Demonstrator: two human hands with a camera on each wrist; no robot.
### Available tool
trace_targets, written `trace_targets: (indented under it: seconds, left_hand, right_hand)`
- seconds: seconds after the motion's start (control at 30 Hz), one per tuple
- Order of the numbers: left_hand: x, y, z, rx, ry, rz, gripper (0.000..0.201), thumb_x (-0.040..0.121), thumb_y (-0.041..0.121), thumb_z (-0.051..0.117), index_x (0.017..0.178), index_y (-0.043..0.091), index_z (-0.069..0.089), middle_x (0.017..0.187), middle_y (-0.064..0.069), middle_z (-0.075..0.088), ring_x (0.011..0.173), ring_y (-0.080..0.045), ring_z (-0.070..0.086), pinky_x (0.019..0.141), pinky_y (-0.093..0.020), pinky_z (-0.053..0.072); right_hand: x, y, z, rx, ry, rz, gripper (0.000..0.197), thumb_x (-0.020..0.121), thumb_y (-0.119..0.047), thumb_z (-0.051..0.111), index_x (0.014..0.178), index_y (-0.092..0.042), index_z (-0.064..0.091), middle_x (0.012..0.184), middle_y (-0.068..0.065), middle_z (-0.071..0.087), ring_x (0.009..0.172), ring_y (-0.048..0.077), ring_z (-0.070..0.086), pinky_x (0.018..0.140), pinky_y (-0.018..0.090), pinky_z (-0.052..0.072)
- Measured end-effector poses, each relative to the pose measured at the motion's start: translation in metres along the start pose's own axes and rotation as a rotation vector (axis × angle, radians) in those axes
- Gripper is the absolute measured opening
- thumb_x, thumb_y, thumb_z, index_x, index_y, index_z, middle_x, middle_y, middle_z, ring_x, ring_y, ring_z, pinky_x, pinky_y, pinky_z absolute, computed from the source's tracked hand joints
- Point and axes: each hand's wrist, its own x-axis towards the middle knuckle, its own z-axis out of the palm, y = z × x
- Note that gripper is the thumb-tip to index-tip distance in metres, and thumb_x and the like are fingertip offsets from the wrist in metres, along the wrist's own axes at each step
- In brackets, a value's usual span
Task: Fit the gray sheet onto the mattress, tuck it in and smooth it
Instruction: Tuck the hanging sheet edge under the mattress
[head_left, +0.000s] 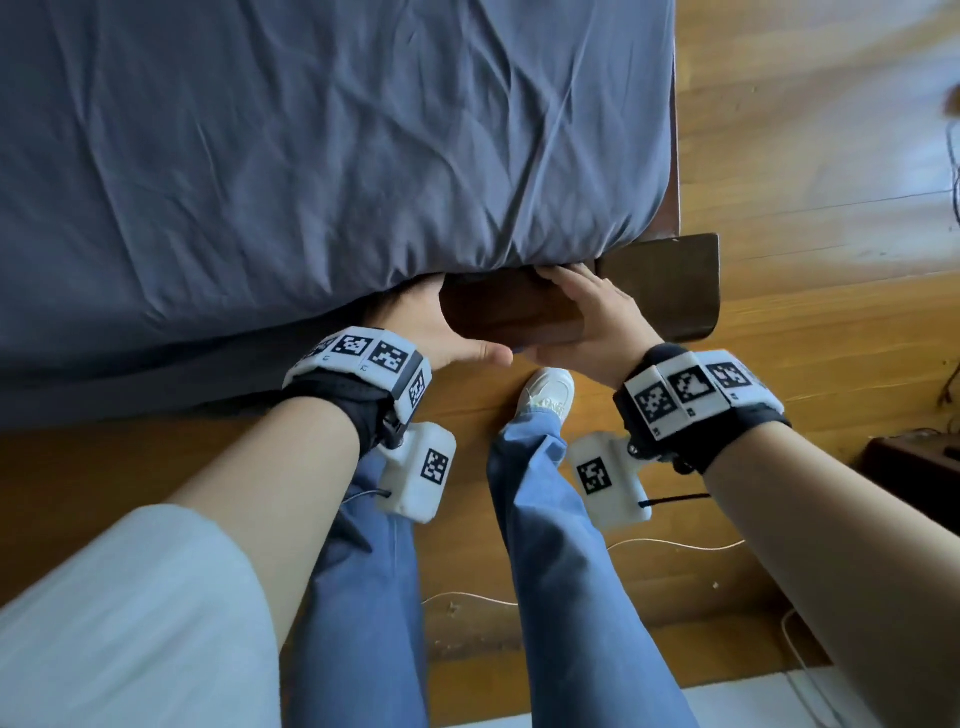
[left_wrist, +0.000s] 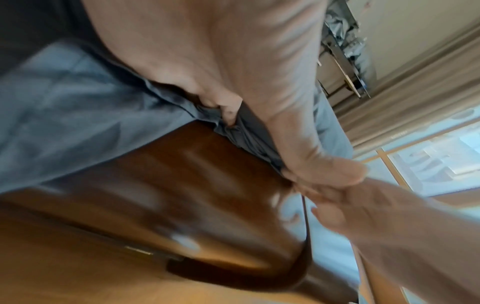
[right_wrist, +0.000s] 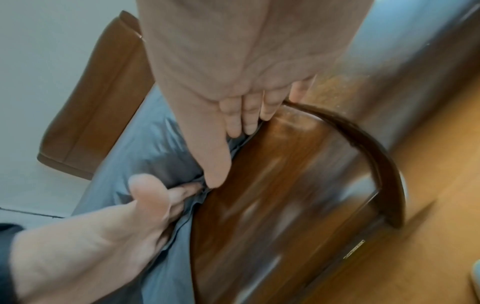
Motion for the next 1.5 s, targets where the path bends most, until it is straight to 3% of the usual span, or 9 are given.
trace_targets:
  seconds: [0.2,0.4,0.47,0.57,0.63,0.87,1.23,1.37,1.5]
  left_hand:
    - [0.012,-0.003,-0.003,0.014,-0.098,0.048,0.112,0.055,0.068,0.069,0.147,0.018,0.026,0.153,-0.006,0.029,0.141,-0.024,0.028,0.115,-0.034,0.023]
    - [-0.006,-0.023,-0.009,0.013,-0.061,0.21,0.155,0.011,0.096,0.044,0.147,0.025,0.025,0.153,-0.001,0.03,0.142,-0.019,0.027,0.117,-0.039,0.023]
    - [-0.014,-0.03,-0.013,-0.008,-0.059,0.267,0.15,0.018,0.094,0.051,0.148,0.024,0.021,0.155,-0.001,0.026,0.142,-0.019,0.026,0.117,-0.037,0.022]
    - [-0.028,-0.043,-0.013,-0.039,-0.011,0.303,0.125,0.046,0.052,0.084,0.148,0.017,0.021,0.155,-0.001,0.022,0.142,-0.019,0.026,0.114,-0.031,0.022]
    - [-0.034,-0.054,-0.009,-0.051,0.038,0.326,0.123,0.047,0.041,0.087,0.148,0.014,0.022,0.156,-0.001,0.02,0.144,-0.015,0.019,0.116,-0.025,0.014]
    - [-0.028,-0.058,0.001,0.096,0.026,0.216,0.141,0.043,0.051,0.086,0.151,0.02,0.0,0.159,0.003,0.0,0.147,-0.02,0.002,0.12,-0.036,0.009]
    - [0.004,-0.042,0.002,0.267,0.099,0.124,0.126,0.048,0.063,0.079,0.149,0.028,0.01,0.157,-0.001,0.013,0.146,-0.024,0.012,0.118,-0.044,0.014]
    - [0.004,-0.056,-0.006,0.053,0.075,0.224,0.119,0.05,0.056,0.081,0.148,0.026,0.02,0.154,0.0,0.027,0.143,-0.021,0.025,0.117,-0.036,0.023]
    - [-0.023,-0.076,-0.008,-0.015,0.124,0.298,0.129,0.044,0.056,0.081,0.149,0.021,0.016,0.156,0.0,0.019,0.145,-0.016,0.016,0.119,-0.038,0.014]
  right_hand:
    - [-0.004,-0.003,0.003,-0.011,0.044,-0.117,0.081,0.064,-0.041,0.061,0.138,-0.01,0.045,0.139,0.011,0.048,0.129,0.029,0.045,0.11,0.043,0.034]
    - [0.013,-0.04,0.024,-0.388,0.064,-0.001,0.076,0.077,-0.047,0.063,0.143,-0.021,0.034,0.146,0.004,0.039,0.139,0.02,0.03,0.118,0.034,0.012]
    - [0.021,-0.05,0.025,-0.408,0.069,0.093,0.07,0.076,-0.048,0.061,0.138,-0.023,0.04,0.142,0.005,0.044,0.136,0.022,0.033,0.116,0.038,0.015]
    - [0.035,-0.063,0.022,-0.39,-0.013,0.214,0.071,0.075,-0.052,0.061,0.137,-0.024,0.042,0.144,0.005,0.043,0.137,0.024,0.03,0.115,0.04,0.015]
    - [0.042,-0.067,0.023,-0.385,-0.051,0.257,0.076,0.074,-0.055,0.063,0.139,-0.021,0.041,0.147,0.006,0.04,0.138,0.024,0.03,0.117,0.038,0.015]
    - [0.029,-0.05,0.028,-0.348,-0.03,0.132,0.083,0.075,-0.047,0.067,0.143,-0.017,0.032,0.15,0.009,0.033,0.142,0.023,0.022,0.119,0.037,0.004]
    - [-0.003,-0.033,0.041,-0.108,0.055,-0.066,0.069,0.083,-0.017,0.062,0.145,-0.019,0.031,0.155,-0.002,0.024,0.146,0.014,0.012,0.117,0.035,0.002]
    - [0.003,-0.05,0.047,-0.235,0.006,-0.138,0.075,0.082,-0.021,0.064,0.147,-0.019,0.026,0.155,-0.001,0.023,0.146,0.015,0.012,0.118,0.034,0.002]
    - [0.018,-0.075,0.056,-0.383,0.038,-0.041,0.078,0.08,-0.035,0.063,0.147,-0.025,0.024,0.151,-0.002,0.029,0.143,0.017,0.02,0.118,0.04,0.004]
